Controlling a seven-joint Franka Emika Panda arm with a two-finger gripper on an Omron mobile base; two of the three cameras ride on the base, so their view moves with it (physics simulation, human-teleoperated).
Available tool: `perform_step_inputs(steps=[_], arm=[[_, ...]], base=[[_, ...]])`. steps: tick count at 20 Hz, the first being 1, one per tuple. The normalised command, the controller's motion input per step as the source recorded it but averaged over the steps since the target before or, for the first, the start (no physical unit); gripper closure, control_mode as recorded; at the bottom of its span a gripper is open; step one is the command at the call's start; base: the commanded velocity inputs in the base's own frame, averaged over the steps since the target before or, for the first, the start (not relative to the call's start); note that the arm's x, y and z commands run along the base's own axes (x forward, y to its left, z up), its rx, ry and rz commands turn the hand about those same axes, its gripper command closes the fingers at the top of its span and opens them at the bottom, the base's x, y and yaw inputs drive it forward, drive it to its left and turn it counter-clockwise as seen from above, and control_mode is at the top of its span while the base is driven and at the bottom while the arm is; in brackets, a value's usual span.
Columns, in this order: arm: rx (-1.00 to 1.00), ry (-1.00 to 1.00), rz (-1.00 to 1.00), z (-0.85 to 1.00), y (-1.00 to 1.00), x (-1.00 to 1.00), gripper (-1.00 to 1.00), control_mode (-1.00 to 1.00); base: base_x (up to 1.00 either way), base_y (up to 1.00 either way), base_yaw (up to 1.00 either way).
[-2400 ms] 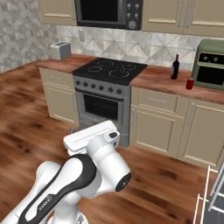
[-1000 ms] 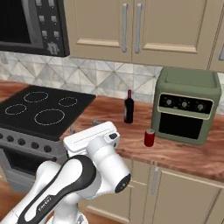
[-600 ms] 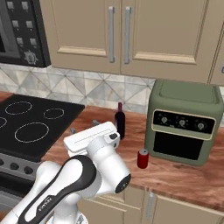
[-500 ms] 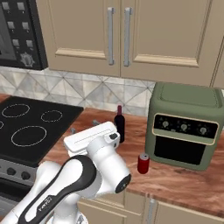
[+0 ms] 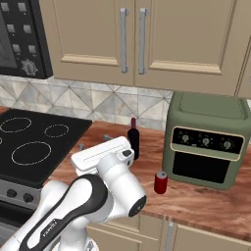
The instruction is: Move the drinks to the dining counter.
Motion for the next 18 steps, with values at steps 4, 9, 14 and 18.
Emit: perform_step_inputs(steps=[4, 9, 14, 18], arm=[[0.0, 0.0, 0.0, 0.0, 0.0, 0.0, -1.0, 1.0], [0.0, 0.01, -0.01, 0.0, 0.0, 0.0, -1.0, -1.0], [0.0, 0.15, -0.19, 0.0, -0.05, 0.03, -1.0, -1.0], [0.0, 0.2, -0.31, 0.0, -0.17, 0.13, -1.0, -1.0]], base=[[0.0, 0.0, 0.0], [0.0, 0.0, 0.0], [0.0, 0.0, 0.0], [0.0, 0.0, 0.0]])
